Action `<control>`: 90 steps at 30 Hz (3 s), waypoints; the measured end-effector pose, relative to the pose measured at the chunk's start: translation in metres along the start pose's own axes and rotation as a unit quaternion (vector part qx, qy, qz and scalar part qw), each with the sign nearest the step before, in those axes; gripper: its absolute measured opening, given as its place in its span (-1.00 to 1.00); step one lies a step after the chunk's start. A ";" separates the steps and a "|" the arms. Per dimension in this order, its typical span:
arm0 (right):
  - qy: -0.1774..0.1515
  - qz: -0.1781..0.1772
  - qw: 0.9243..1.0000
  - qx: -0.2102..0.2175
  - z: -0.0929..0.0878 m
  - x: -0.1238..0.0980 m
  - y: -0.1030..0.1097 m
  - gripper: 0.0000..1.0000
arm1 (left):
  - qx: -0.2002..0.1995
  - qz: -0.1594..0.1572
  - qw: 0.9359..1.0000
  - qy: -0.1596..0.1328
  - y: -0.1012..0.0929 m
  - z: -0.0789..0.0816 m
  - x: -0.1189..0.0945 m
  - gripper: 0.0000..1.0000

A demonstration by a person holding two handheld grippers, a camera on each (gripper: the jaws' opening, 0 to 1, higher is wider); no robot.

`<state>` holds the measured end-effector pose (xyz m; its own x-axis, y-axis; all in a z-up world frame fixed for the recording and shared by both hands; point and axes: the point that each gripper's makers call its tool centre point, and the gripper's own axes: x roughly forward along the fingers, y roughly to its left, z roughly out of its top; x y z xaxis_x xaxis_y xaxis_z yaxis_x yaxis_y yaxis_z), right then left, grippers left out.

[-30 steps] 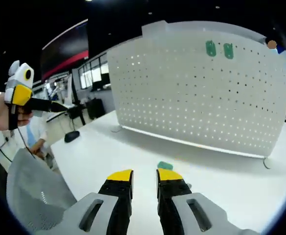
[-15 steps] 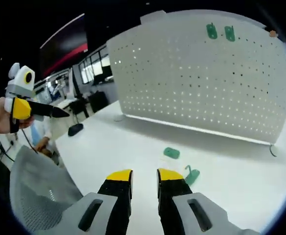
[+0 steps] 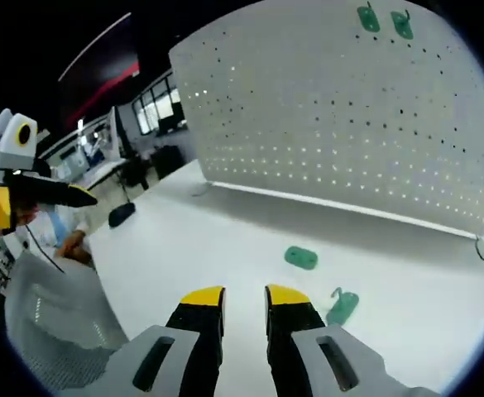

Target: Insert the hook assembly into the mounting plate slot until the hook locks in place.

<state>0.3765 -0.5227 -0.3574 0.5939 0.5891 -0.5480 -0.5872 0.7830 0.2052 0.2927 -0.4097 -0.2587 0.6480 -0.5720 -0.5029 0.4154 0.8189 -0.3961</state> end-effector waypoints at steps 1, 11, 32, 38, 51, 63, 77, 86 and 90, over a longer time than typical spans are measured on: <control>0.001 -0.001 1.000 0.006 0.000 0.003 -0.002 -0.65 | 0.000 0.000 1.000 0.000 0.001 0.000 0.000 0.75; 0.018 -0.024 0.998 0.058 0.001 0.035 -0.028 -0.66 | -0.008 -0.001 1.000 0.005 0.006 -0.002 0.005 0.74; 0.017 -0.059 0.982 0.181 0.011 0.058 -0.069 -0.68 | -0.016 0.004 1.000 0.009 0.016 0.002 0.009 0.73; 0.026 -0.067 0.980 0.188 0.013 0.064 -0.076 -0.74 | -0.018 0.006 1.000 0.010 0.018 0.000 0.008 0.73; 0.054 -0.068 0.978 0.191 0.013 0.071 -0.078 -0.87 | -0.024 0.008 1.000 0.012 0.021 -0.003 0.010 0.72; 0.043 -0.044 0.988 0.145 0.023 0.070 -0.067 -1.00 | -0.022 0.004 1.000 0.012 0.019 -0.002 0.013 0.72; 0.037 -0.046 0.993 0.102 0.026 0.064 -0.067 -1.00 | -0.022 0.004 1.000 0.008 0.018 -0.001 0.011 0.70; 0.011 -0.052 0.996 0.071 0.046 0.053 -0.068 -1.00 | -0.015 0.003 1.000 0.002 0.015 0.004 0.009 0.70; -0.007 -0.047 0.996 0.069 0.061 0.044 -0.065 -1.00 | -0.013 0.004 1.000 0.002 0.016 0.004 0.009 0.70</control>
<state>0.4744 -0.5361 -0.3453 0.6515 0.5130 -0.5589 -0.4472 0.8548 0.2634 0.3074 -0.4018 -0.2663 0.6477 -0.5665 -0.5094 0.3934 0.8213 -0.4131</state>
